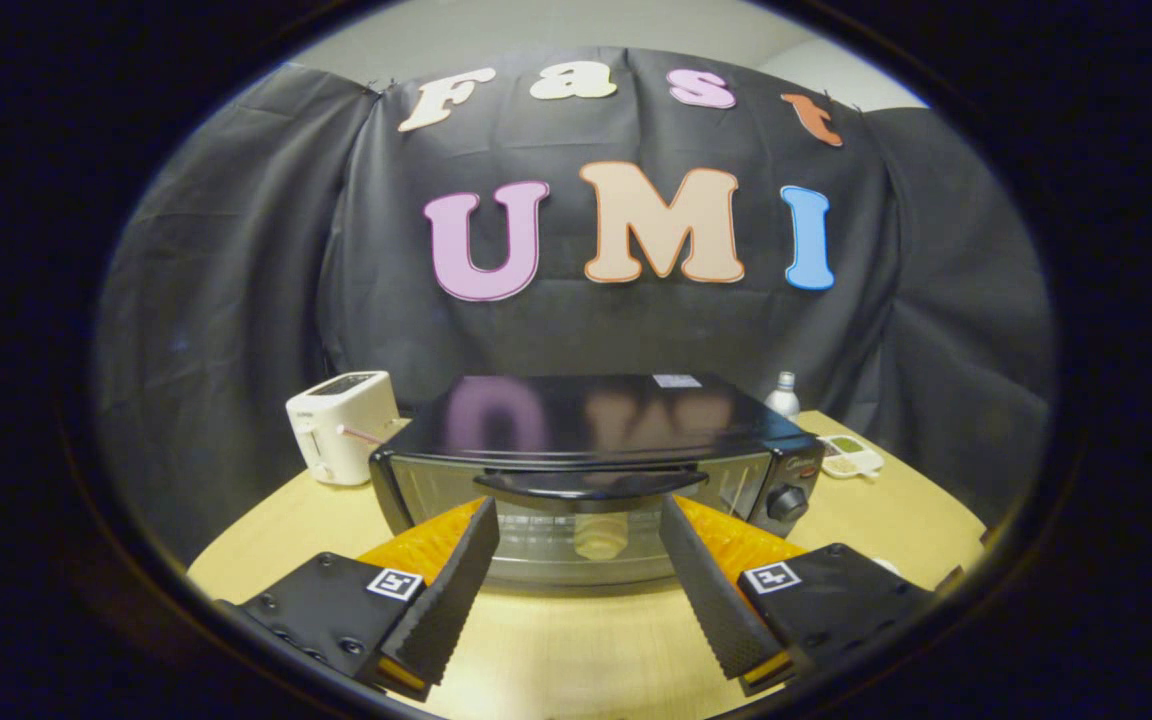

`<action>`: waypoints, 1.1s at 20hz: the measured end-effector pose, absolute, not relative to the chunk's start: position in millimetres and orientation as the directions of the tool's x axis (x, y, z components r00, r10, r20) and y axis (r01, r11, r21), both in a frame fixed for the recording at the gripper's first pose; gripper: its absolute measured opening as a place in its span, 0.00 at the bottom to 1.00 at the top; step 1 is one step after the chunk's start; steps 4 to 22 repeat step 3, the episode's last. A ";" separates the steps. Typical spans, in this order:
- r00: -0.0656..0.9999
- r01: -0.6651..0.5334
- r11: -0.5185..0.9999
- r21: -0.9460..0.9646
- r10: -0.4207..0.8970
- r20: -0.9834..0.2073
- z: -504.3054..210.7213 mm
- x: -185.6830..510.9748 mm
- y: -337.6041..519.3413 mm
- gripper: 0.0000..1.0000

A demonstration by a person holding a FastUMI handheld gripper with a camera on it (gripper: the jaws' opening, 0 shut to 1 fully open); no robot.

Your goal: Open the toaster oven, put the food inside, and close the toaster oven door.

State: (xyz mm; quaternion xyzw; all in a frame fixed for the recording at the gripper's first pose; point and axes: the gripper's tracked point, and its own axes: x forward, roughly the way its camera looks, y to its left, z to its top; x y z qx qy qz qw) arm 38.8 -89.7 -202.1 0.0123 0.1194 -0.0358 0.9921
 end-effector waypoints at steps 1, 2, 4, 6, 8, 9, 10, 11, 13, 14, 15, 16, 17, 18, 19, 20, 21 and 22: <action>0.969 0.076 0.997 0.018 -0.070 -0.235 -194.4 35.6 -87.6 1.00; 0.970 0.084 0.996 0.017 -0.078 -0.231 -185.5 32.4 -86.5 1.00; 0.970 0.094 0.995 0.012 -0.089 -0.227 -175.6 29.6 -86.5 1.00; 0.970 0.094 0.995 0.012 -0.089 -0.227 -175.6 29.6 -86.5 1.00; 0.970 0.094 0.995 0.012 -0.089 -0.227 -175.6 29.6 -86.5 1.00; 0.970 0.094 0.995 0.012 -0.089 -0.227 -175.6 29.6 -86.5 1.00; 0.970 0.094 0.995 0.012 -0.089 -0.227 -175.6 29.6 -86.5 1.00; 0.970 0.094 0.995 0.012 -0.089 -0.227 -175.6 29.6 -86.5 1.00; 0.970 0.094 0.995 0.012 -0.089 -0.227 -175.6 29.6 -86.5 1.00; 0.970 0.094 0.995 0.012 -0.089 -0.227 -175.6 29.6 -86.5 1.00; 0.970 0.094 0.995 0.012 -0.089 -0.227 -175.6 29.6 -86.5 1.00; 0.970 0.094 0.995 0.012 -0.089 -0.227 -175.6 29.6 -86.5 1.00; 0.970 0.094 0.995 0.012 -0.089 -0.227 -175.6 29.6 -86.5 1.00; 0.970 0.094 0.995 0.012 -0.089 -0.227 -175.6 29.6 -86.5 1.00; 0.970 0.094 0.995 0.012 -0.089 -0.227 -175.6 29.6 -86.5 1.00; 0.970 0.094 0.995 0.012 -0.089 -0.227 -175.6 29.6 -86.5 1.00; 0.970 0.094 0.995 0.012 -0.089 -0.227 -175.6 29.6 -86.5 1.00; 0.970 0.094 0.995 0.012 -0.089 -0.227 -175.6 29.6 -86.5 1.00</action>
